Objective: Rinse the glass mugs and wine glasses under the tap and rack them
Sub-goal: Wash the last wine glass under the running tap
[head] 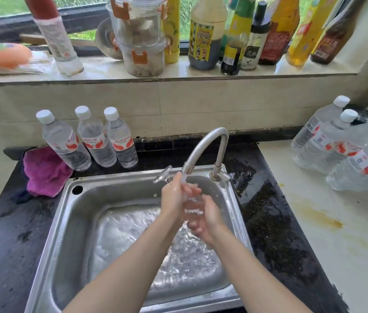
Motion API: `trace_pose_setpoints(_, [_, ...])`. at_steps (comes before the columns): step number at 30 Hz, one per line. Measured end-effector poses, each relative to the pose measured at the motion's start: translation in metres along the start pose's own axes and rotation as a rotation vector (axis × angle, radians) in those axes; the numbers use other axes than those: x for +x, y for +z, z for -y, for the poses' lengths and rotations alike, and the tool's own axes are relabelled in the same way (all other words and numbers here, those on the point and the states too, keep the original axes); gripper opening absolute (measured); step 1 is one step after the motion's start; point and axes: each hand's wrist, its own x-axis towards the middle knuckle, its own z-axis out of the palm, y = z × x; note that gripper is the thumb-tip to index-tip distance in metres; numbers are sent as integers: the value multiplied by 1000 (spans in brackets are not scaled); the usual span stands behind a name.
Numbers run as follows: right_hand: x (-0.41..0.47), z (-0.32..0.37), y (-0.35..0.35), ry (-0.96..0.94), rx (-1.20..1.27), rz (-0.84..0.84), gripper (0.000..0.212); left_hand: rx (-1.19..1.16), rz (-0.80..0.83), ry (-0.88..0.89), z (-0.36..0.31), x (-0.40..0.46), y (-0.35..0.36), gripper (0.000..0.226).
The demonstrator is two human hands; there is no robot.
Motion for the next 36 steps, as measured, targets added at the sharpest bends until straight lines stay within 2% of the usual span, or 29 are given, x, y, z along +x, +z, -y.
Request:
trace_pose_setpoints(1, [-2,5,-3,171,33,101,36,-15,61,7,-2,2,-3,58])
trace_pose_setpoints(2, [1,7,-6,245,9,160,38,-20,89,6,-3,3,-6,64])
trace_pose_setpoints(3, [3,8,-5,253,-36,175,40,-18,62,-2,-5,2,-6,66])
trace_pose_setpoints(4, [2,6,0,184,-98,147,40,-10,-10,-16,-7,2,-7,66])
trace_pose_setpoints(5, [2,1,7,40,-171,66,37,-16,-107,-27,-7,2,-8,62])
trace_pose_setpoints(7, [1,-10,20,-447,-371,-133,21,-135,-276,-37,-7,1,-10,50])
trace_pose_setpoints(8, [2,-17,24,-670,-427,-167,12,-211,-318,-30,-7,0,-12,46])
trace_pose_setpoints(9, [6,-23,26,-778,-461,-187,11,-235,-327,-7,-7,-1,-14,45])
trace_pose_setpoints(10, [14,-21,27,-728,-468,-180,15,-197,-303,26,-6,-2,-15,44])
trace_pose_setpoints(11, [19,-13,29,-570,-405,-154,21,-109,-264,64,-4,-3,-17,41])
trace_pose_setpoints(13, [29,6,30,-122,-216,5,25,95,-194,163,2,-7,-21,29])
trace_pose_setpoints(14, [29,14,31,22,-165,85,26,174,-181,217,4,-7,-24,25])
trace_pose_setpoints(15, [33,15,32,71,-158,133,29,222,-184,262,4,-5,-26,24])
trace_pose_setpoints(16, [33,14,35,40,-186,138,34,239,-205,280,2,-3,-28,26])
trace_pose_setpoints(17, [31,10,39,-82,-242,99,37,223,-238,270,-2,0,-28,28])
trace_pose_setpoints(20, [24,-16,40,-691,-450,-123,34,123,-334,225,-9,10,-19,33])
trace_pose_setpoints(21, [24,-18,37,-748,-451,-160,28,144,-340,236,-7,9,-15,32])
trace_pose_setpoints(22, [24,-14,33,-677,-399,-162,25,185,-321,257,-3,8,-11,32])
trace_pose_setpoints(24, [23,-1,21,-357,-219,-82,35,225,-222,281,3,6,-8,36])
trace_pose_setpoints(27, [13,8,-5,134,-27,91,41,218,-73,175,2,9,-5,53])
trace_pose_setpoints(29, [4,3,-18,282,47,141,45,98,-75,74,-1,7,5,44])
trace_pose_setpoints(31, [-3,-2,-23,309,17,125,47,-40,-109,-20,1,4,10,34])
trace_pose_setpoints(32, [-7,-4,-22,231,-71,80,45,-85,-120,-79,3,4,9,30])
trace_pose_setpoints(34, [-10,-15,-20,-118,-359,-35,35,-120,-115,-165,4,5,5,28])
trace_pose_setpoints(36, [-14,-25,-19,-426,-568,-20,27,4,-108,-156,4,11,6,29])
